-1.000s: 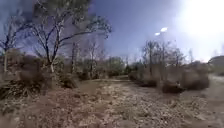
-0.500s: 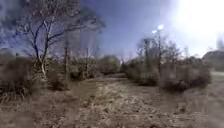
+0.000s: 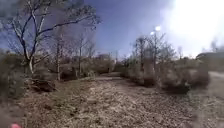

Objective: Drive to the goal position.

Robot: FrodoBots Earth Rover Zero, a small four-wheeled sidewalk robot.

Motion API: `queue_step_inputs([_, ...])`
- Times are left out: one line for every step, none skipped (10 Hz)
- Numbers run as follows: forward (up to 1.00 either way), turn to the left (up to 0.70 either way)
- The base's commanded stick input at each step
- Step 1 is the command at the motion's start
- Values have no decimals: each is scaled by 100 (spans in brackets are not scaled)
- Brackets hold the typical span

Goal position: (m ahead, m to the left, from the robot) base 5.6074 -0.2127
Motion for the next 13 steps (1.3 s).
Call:
queue_step_inputs([70,-13])
queue_step_inputs([70,-19])
queue_step_inputs([70,-21])
queue_step_inputs([70,-14])
queue_step_inputs([70,-9])
queue_step_inputs([70,-6])
queue_step_inputs([70,-1])
queue_step_inputs([70,13])
queue_step_inputs([70,23])
queue_step_inputs([70,2])
queue_step_inputs([70,0])
queue_step_inputs([70,5])
queue_step_inputs([70,10])
